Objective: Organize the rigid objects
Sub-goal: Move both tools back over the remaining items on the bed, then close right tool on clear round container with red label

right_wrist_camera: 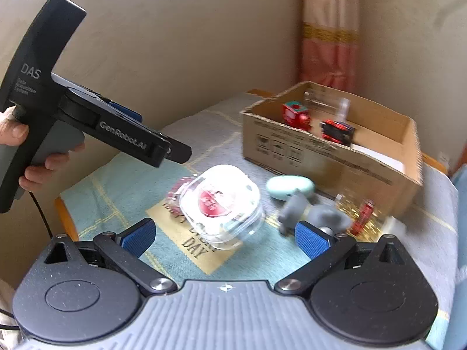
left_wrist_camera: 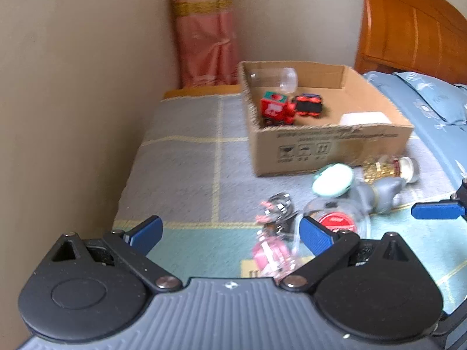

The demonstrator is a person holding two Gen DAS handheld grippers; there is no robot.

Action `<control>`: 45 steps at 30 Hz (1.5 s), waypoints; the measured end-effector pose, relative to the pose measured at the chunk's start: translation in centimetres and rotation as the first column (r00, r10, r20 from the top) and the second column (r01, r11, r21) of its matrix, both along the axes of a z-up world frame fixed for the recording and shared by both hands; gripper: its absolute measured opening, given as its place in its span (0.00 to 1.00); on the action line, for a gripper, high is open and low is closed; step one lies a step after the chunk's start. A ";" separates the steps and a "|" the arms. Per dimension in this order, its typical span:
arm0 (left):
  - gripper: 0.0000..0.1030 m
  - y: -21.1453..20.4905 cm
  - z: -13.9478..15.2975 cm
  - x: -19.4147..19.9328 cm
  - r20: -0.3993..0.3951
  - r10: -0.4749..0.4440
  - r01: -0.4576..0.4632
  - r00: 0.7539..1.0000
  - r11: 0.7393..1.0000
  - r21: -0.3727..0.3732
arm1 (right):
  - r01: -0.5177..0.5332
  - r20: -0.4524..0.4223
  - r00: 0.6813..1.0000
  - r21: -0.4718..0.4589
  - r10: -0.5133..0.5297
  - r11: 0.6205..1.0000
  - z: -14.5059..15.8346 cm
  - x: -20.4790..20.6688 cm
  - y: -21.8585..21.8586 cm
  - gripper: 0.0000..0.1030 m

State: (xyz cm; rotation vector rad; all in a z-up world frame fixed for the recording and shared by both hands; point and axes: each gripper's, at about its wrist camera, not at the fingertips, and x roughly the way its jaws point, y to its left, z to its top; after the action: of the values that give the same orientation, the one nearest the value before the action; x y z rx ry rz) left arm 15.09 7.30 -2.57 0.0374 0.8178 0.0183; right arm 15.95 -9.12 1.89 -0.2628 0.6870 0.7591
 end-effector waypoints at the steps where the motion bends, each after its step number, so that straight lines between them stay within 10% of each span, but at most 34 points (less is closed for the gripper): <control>1: 0.97 0.2 -0.2 -0.2 -0.004 0.010 -0.010 1.000 1.000 0.004 | -0.017 0.006 1.000 -0.008 0.017 1.000 -0.1 0.1 0.4 1.00; 18: 0.97 4.0 -0.8 -1.9 0.004 0.067 -0.067 0.998 0.997 -0.024 | -0.191 0.026 0.980 -0.195 0.199 0.962 -2.5 5.2 7.2 0.98; 25: 0.97 3.9 -1.3 -1.9 -0.006 0.044 -0.044 0.999 0.998 -0.043 | -0.185 0.063 0.975 -0.291 0.211 0.939 -3.1 3.8 7.4 0.80; 45: 0.97 -0.5 -3.8 -0.8 -0.009 -0.223 0.223 0.975 0.975 0.020 | 0.061 -0.087 0.993 -0.168 -0.077 0.984 -3.1 0.1 0.2 0.80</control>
State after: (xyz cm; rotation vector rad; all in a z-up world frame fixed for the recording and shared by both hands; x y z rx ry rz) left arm 14.26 6.84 -6.34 0.1492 0.8165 -0.1857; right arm 16.03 -8.90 -1.20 -0.3542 0.8454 0.6519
